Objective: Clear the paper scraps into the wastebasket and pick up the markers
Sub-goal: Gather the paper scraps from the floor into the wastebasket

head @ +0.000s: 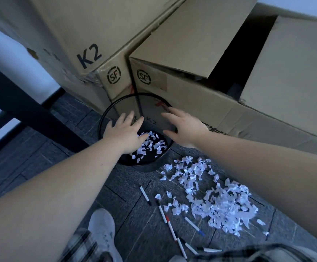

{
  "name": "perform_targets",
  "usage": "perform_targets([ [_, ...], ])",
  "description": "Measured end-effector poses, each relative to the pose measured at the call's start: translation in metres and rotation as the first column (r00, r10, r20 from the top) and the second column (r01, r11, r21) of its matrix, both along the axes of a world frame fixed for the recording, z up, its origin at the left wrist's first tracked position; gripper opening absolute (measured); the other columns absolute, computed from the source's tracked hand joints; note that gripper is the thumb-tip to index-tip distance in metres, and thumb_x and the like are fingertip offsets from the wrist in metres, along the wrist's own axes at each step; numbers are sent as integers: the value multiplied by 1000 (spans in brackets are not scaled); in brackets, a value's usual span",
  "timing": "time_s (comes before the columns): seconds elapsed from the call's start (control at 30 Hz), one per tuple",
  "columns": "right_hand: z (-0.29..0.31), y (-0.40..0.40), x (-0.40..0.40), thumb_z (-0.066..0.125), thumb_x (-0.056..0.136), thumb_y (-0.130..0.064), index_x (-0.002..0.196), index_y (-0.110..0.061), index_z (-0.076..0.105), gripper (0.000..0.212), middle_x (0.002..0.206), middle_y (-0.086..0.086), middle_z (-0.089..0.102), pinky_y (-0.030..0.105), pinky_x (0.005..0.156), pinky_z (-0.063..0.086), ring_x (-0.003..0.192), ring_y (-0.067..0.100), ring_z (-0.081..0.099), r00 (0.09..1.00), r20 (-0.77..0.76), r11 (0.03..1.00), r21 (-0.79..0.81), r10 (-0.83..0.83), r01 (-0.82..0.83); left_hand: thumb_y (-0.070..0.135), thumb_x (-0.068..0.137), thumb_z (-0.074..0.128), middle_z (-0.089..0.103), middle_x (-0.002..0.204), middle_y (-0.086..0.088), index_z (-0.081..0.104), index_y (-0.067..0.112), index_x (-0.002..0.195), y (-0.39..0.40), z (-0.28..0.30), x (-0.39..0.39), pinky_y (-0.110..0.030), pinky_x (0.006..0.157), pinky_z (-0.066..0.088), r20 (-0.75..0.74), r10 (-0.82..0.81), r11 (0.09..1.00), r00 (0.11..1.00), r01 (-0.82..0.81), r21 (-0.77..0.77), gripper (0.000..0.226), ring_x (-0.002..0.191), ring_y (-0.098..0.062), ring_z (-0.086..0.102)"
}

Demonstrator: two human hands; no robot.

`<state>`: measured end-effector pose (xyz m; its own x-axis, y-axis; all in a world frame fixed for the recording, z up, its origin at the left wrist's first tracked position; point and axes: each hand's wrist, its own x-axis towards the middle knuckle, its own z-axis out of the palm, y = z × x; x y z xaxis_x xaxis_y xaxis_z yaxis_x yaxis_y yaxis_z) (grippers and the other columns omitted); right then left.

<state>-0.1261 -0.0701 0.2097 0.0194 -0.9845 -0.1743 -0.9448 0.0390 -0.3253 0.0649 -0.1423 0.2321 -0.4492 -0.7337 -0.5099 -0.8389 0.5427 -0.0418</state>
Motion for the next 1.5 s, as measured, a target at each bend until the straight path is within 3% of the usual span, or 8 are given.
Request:
perform_targets([
  [0.23, 8, 72, -43, 41, 93, -51, 146, -33, 18, 61, 156, 2, 14, 45, 111, 29, 140, 25, 23, 996, -24, 996, 41, -84, 85, 60, 93, 19, -7, 158, 3, 1, 34, 148, 45, 27, -61, -48, 116, 5, -98, -230, 968, 968, 217, -129, 63, 145, -19, -6],
  [0.4, -11, 126, -69, 40, 91, -55, 146, -32, 14, 65, 158, 1, 6, 48, 112, 26, 142, 25, 19, 993, -54, 983, 143, -105, 112, 55, 95, 23, -3, 159, 3, 5, 31, 148, 80, 14, -103, -46, 118, 7, -190, -353, 933, 916, 330, -145, 61, 145, -17, -4],
  [0.67, -95, 170, -93, 41, 87, -63, 146, -33, 13, 71, 158, 2, 4, 53, 113, 19, 143, 28, 11, 998, -54, 941, 334, -41, 56, 54, 95, 25, -2, 159, 1, 6, 30, 148, 120, -77, -120, -48, 116, 9, -169, -401, 908, 901, 415, 61, 61, 145, -20, -3],
  [1.0, -209, 220, -107, 37, 74, -81, 146, -40, -4, 93, 158, -2, -7, 57, 114, 12, 145, 25, -5, 995, -91, 809, 587, 28, 31, 67, 85, 40, -6, 158, -1, 0, 32, 148, 160, -213, -117, -56, 115, 10, -118, -324, 886, 939, 345, 311, 82, 145, -25, -6],
  [1.23, -249, 246, -104, 36, 64, -88, 144, -41, -7, 102, 157, 2, -11, 59, 112, 2, 144, 29, -4, 989, -135, 817, 576, 56, 32, 77, 76, 42, -11, 158, -2, -2, 31, 148, 182, -260, -110, -58, 115, 7, -121, -363, 873, 924, 382, 304, 96, 145, -25, -10],
  [1.37, -261, 254, -96, 42, 66, -84, 145, -39, -4, 102, 157, 4, -10, 63, 110, 5, 143, 32, -7, 990, -137, 830, 557, 46, 39, 82, 69, 43, -12, 158, -4, -10, 34, 147, 206, -282, -112, -57, 115, 8, -172, -418, 845, 892, 451, 286, 106, 145, -27, -5],
  [1.5, -265, 258, -89, 50, 70, -76, 146, -34, 12, 95, 157, 10, 5, 63, 108, 13, 143, 33, 8, 987, -160, 861, 505, 33, 53, 76, 73, 47, -8, 158, -3, -3, 32, 148, 231, -297, -109, -57, 112, 7, -182, -448, 845, 875, 481, 234, 100, 144, -30, -1],
])
